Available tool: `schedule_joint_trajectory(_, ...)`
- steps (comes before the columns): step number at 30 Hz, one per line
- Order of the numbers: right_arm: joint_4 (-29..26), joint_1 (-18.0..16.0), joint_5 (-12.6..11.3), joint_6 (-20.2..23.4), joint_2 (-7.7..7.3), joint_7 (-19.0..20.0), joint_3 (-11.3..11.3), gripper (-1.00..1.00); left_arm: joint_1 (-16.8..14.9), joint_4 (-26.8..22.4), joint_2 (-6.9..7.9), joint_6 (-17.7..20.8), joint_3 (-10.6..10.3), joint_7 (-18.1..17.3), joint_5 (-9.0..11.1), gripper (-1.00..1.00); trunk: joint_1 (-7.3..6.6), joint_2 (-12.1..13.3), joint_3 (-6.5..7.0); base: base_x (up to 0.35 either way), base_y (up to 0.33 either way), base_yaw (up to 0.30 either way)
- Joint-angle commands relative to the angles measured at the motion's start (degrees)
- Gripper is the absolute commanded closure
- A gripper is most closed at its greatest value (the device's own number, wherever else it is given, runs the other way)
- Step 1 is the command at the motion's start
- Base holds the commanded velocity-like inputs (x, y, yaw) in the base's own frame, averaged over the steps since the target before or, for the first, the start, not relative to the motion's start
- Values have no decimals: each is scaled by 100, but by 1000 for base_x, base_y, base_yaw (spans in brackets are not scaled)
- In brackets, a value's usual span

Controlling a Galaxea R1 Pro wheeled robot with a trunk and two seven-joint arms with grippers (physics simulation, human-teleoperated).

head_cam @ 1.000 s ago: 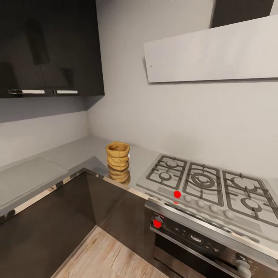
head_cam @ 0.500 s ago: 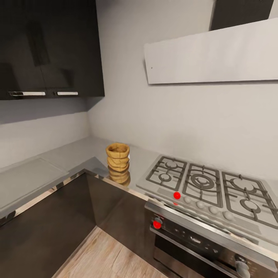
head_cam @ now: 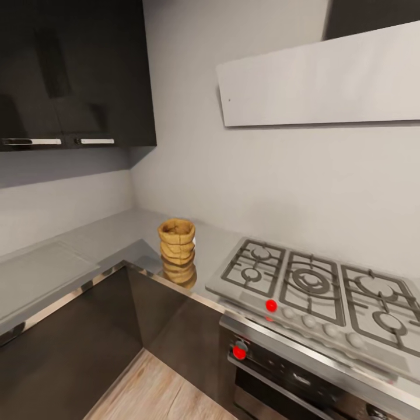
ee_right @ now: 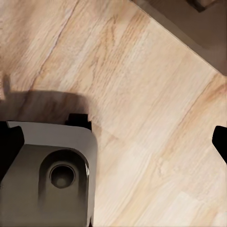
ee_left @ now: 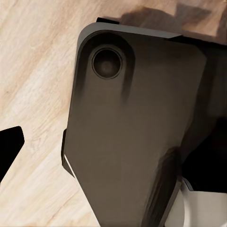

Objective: In the kitchen, take the popcorn bag from the countertop, put it into the microwave, and heat it until the popcorn is cooked so the cooked popcorn ends up inside the bag.

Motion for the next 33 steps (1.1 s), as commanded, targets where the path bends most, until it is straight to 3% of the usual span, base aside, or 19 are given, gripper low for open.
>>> schedule_joint_trajectory(1,18,-8,61,-24,6,-12,-48,-100,-2,-2,-2,-14,10,12,27,-100,2,-4,-6,98,0,0)
schedule_joint_trajectory(4,18,-8,115,0,44,33,45,-100,-2,2,-2,-14,16,12,27,-100,2,-4,-6,37,0,0)
schedule_joint_trajectory(5,10,-8,410,234,249,65,354,-100,-2,4,-2,-14,18,12,29,-100,2,-4,-6,4,0,0)
schedule_joint_trajectory(6,-42,-8,599,488,544,76,508,-100,-2,2,-2,-14,18,12,29,-100,2,-4,-6,1,0,0)
schedule_joint_trajectory(8,-221,-8,673,660,880,80,577,-100,-2,4,-2,-14,14,12,28,-100,2,-4,-6,0,0,0)
schedule_joint_trajectory(9,-565,-8,707,791,1155,81,605,-100,-2,5,-2,-14,12,12,29,-100,2,-4,-6,0,0,0)
schedule_joint_trajectory(11,-1081,-8,808,1160,1413,85,725,-100,-2,5,-2,-14,10,12,28,-100,2,-4,-6,0,0,0)
schedule_joint_trajectory(15,-2551,-8,933,2125,1442,253,1132,-100,-2,5,-2,-14,10,12,28,-100,2,-4,-6,0,0,0)
schedule_joint_trajectory(16,-2774,-8,940,2281,1442,410,1169,-100,-2,5,-2,-14,10,12,28,-100,2,-4,-6,0,0,0)
schedule_joint_trajectory(18,-3249,-8,985,2708,1442,1182,1241,-100,-2,5,-2,-14,4,12,28,-100,2,-4,-6,0,0,0)
schedule_joint_trajectory(20,-3658,-8,1007,2924,1442,1591,1259,-100,-2,5,-2,-14,2,12,28,-100,2,-4,-6,0,0,0)
schedule_joint_trajectory(25,-5340,-8,1008,3806,1442,1922,1304,-100,-2,5,-2,-14,1,12,28,-100,2,-4,-6,0,0,0)
schedule_joint_trajectory(29,-6665,-8,980,4651,1442,2076,1955,-100,-2,5,-2,-14,1,12,31,-100,2,-4,-6,0,0,0)
schedule_joint_trajectory(33,-7627,18,962,5669,1442,2753,2476,-100,-2,5,-2,-14,4,12,28,-100,2,-4,-6,0,0,0)
